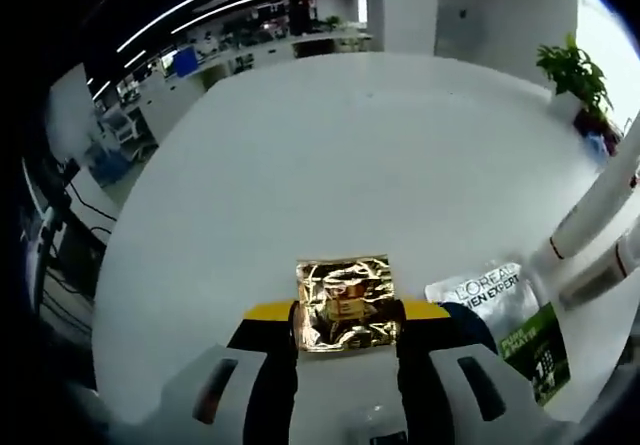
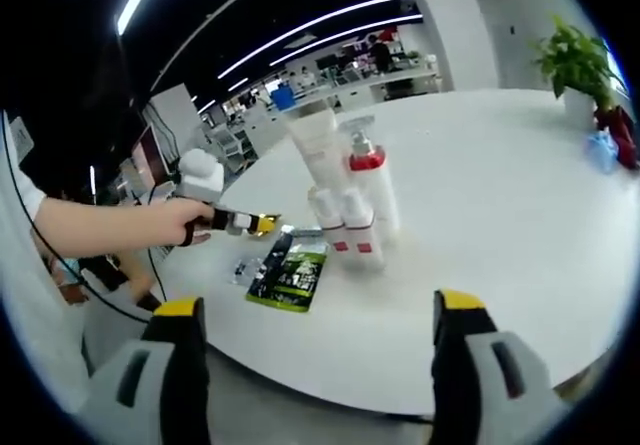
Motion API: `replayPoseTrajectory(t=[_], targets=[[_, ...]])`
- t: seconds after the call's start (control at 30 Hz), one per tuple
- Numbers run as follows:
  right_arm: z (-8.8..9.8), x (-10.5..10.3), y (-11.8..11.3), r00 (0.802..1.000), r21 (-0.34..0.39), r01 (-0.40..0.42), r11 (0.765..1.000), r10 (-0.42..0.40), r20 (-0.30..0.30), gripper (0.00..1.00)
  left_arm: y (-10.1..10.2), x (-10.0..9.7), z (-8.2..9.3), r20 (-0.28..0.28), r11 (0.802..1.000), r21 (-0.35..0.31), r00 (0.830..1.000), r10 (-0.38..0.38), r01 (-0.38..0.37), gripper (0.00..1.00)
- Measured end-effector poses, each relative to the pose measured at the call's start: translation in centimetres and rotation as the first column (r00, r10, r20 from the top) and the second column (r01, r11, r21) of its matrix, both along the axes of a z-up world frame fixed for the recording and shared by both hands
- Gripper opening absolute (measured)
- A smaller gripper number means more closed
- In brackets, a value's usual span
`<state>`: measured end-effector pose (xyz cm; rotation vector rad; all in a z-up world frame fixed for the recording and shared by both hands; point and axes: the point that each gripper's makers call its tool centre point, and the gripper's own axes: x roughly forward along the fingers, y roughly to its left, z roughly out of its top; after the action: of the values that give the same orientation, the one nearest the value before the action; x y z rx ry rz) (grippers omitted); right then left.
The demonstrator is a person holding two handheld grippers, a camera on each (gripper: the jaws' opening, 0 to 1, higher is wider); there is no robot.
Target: Arrange the skincare products in the storage area until every visible bottle or jar stands upright without overlapping.
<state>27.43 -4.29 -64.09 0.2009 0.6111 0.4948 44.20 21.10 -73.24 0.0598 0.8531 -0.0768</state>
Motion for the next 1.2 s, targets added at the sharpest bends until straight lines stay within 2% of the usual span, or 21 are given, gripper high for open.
replayPoseTrajectory(t=[0.27, 0.57, 0.87, 1.2], targets=[[0.1, 0.0, 0.0, 1.0, 0.001, -0.002, 1.0, 0.002, 0.005, 0.94, -0.6, -1.8, -0.2, -0.016, 0.998, -0.031, 0.998, 0.055, -0.055, 0.35], [0.2, 0.0, 0.1, 1.0, 0.003, -0.001, 1.0, 0.001, 0.008, 0.94, -1.2, -2.7, -0.3, -0.009, 0.997, -0.029, 0.997, 0.078, -0.078, 0.36], [0.1, 0.0, 0.0, 1.0, 0.002, 0.0, 1.0, 0.0, 0.005, 0.94, -1.1, -3.3, -1.1, -0.022, 0.996, -0.019, 0.996, 0.081, -0.082, 0.36], [0.0, 0.0, 0.0, 1.0, 0.0, -0.001, 1.0, 0.001, 0.001, 0.94, -1.1, -3.0, -1.1, -0.022, 0.995, -0.039, 0.995, 0.096, -0.097, 0.37]])
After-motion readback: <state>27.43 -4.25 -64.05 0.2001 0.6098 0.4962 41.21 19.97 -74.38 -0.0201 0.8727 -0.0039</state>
